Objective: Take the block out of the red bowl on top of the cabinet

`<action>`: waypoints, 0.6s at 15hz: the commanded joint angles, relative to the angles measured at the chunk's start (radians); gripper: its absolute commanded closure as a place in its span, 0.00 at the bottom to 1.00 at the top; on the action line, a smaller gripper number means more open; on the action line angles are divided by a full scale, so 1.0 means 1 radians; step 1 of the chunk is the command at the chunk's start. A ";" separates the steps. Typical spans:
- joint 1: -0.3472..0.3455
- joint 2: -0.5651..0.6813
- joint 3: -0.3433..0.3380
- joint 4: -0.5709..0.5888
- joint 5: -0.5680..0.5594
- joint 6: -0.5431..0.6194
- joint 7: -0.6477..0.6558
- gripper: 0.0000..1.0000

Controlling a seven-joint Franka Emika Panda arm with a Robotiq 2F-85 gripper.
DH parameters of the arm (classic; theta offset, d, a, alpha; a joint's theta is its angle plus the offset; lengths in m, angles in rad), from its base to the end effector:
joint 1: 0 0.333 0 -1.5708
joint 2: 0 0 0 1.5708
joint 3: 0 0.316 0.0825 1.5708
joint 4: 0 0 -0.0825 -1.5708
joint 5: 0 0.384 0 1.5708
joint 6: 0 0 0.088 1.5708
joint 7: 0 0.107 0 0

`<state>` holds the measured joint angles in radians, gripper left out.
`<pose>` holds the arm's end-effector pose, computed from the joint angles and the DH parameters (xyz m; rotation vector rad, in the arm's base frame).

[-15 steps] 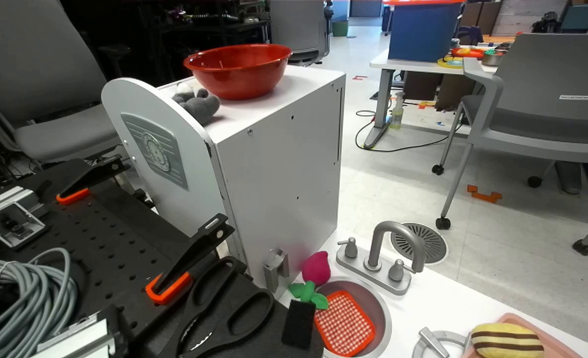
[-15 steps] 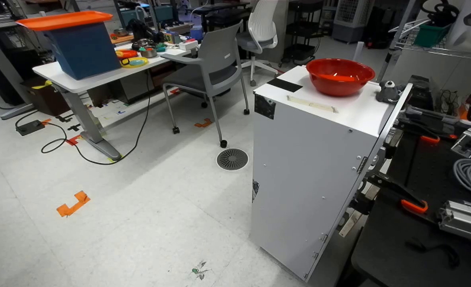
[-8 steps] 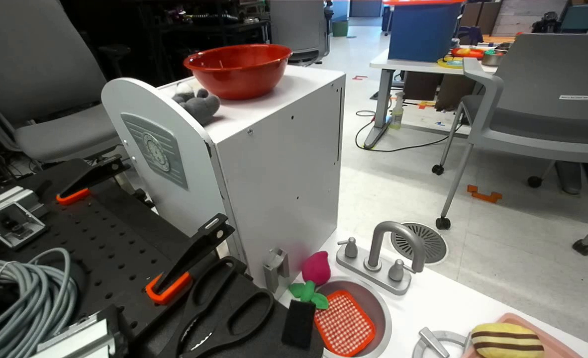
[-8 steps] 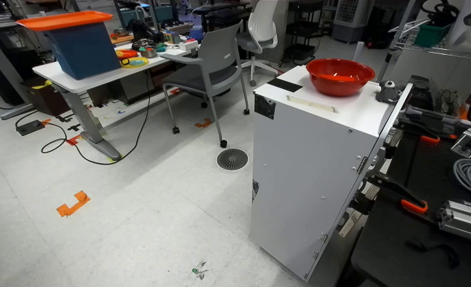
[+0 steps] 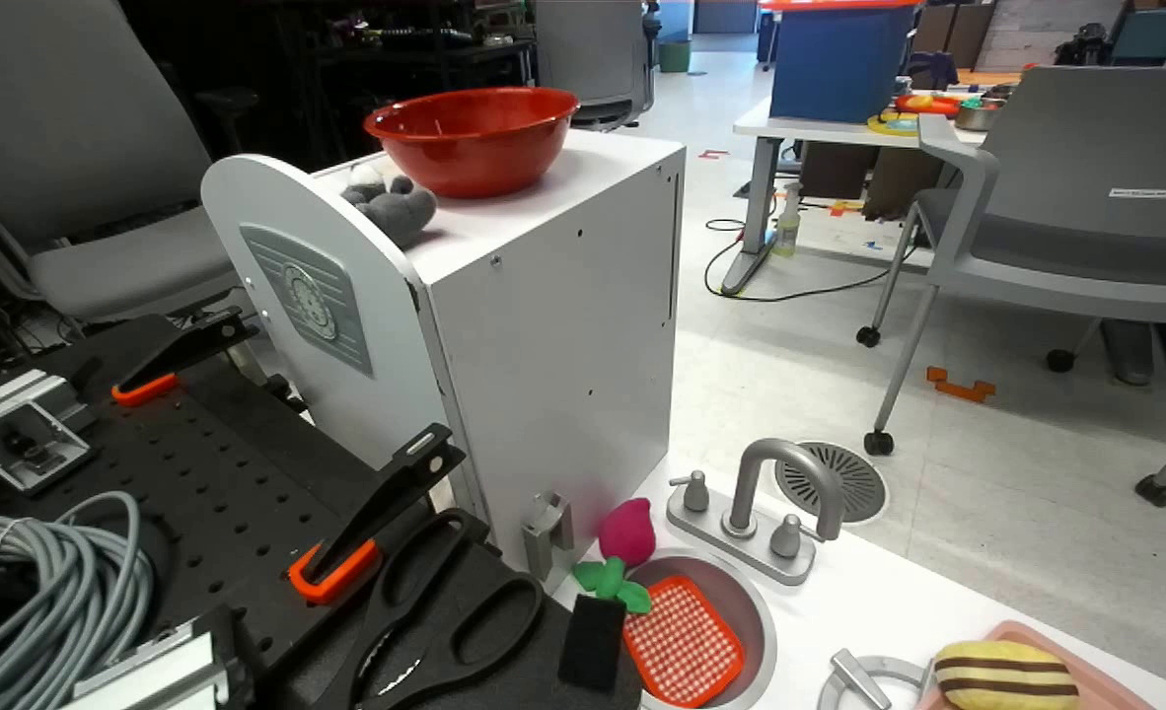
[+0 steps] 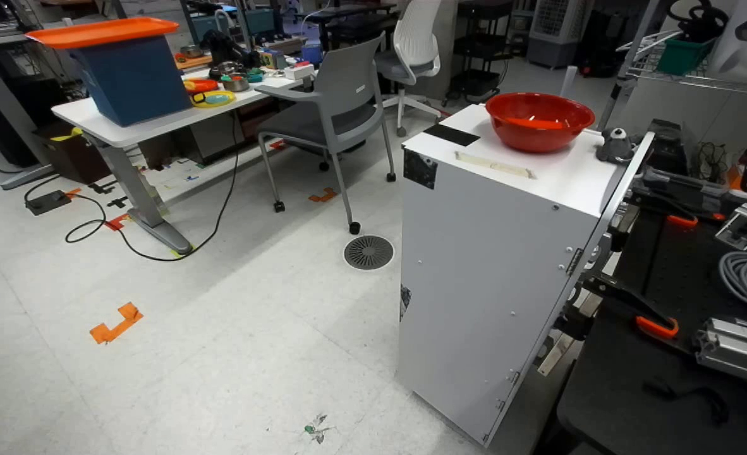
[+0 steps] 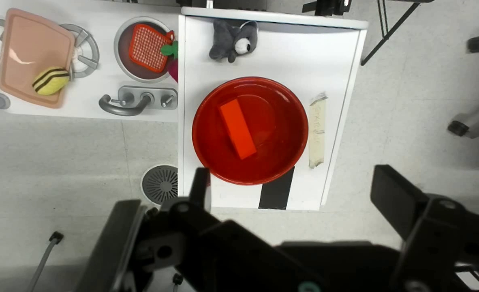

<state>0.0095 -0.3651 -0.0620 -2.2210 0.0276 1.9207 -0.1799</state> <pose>0.4502 -0.0242 0.5275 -3.0932 -0.1891 -0.1072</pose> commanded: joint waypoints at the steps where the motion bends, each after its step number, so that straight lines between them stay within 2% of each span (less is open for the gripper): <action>1: -0.003 0.013 0.003 0.002 -0.006 -0.005 -0.009 0.00; 9: 0.007 0.121 -0.005 -0.011 0.022 -0.008 -0.086 0.00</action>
<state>0.0141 -0.2783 -0.0617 -2.2389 0.0276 1.9192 -0.2231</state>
